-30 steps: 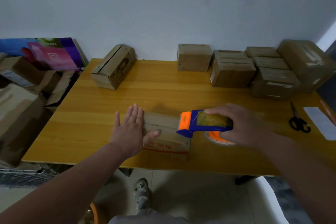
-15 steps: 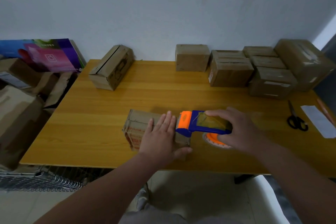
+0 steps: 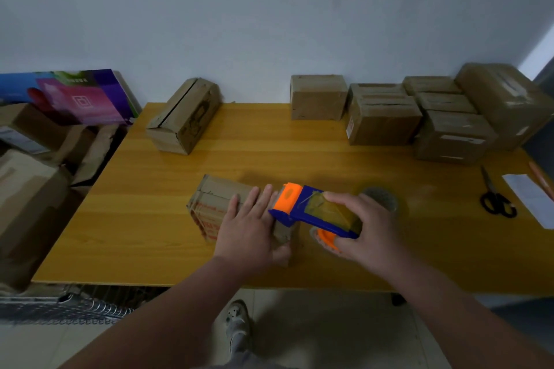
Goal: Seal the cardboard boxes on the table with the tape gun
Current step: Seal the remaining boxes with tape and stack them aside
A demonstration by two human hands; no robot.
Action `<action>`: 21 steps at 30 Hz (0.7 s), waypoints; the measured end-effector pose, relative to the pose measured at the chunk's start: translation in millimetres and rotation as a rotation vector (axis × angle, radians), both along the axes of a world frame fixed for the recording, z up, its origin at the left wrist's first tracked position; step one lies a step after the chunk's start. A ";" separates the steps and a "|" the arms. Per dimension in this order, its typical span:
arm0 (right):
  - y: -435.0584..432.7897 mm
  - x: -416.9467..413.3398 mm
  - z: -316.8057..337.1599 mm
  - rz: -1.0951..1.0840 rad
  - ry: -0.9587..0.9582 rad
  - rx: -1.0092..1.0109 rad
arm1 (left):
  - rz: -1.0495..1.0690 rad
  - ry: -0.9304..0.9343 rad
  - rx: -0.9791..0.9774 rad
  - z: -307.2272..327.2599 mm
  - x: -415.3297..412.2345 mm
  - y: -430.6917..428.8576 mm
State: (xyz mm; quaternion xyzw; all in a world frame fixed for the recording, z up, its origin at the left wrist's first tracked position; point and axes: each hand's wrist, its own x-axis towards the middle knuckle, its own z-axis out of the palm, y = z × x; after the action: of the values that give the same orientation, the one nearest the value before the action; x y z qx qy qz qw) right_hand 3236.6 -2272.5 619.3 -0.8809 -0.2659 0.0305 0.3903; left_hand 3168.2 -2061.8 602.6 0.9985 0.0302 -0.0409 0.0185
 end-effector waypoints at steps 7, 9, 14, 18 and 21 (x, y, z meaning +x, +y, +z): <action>1.6 -2.5 1.7 0.011 0.057 -0.023 | -0.028 -0.013 0.006 -2.4 1.6 6.6; 0.4 -2.1 2.9 0.017 0.070 -0.016 | -0.030 -0.023 0.002 -2.5 1.4 8.4; -1.5 -1.4 5.8 0.040 0.086 -0.039 | -0.013 -0.020 -0.016 -2.6 1.6 8.3; -6.4 1.2 9.8 0.064 0.090 -0.048 | 0.002 -0.008 0.023 -3.8 2.2 4.9; -11.2 2.6 16.3 0.104 0.097 -0.103 | -0.001 0.002 0.040 -5.1 2.7 5.9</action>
State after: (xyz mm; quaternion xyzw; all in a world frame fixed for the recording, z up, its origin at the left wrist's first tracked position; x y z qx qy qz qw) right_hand 3239.2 -2283.7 635.7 -0.8823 -0.2903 0.1071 0.3547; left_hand 3170.9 -2055.8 597.4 0.9987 0.0304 -0.0412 -0.0015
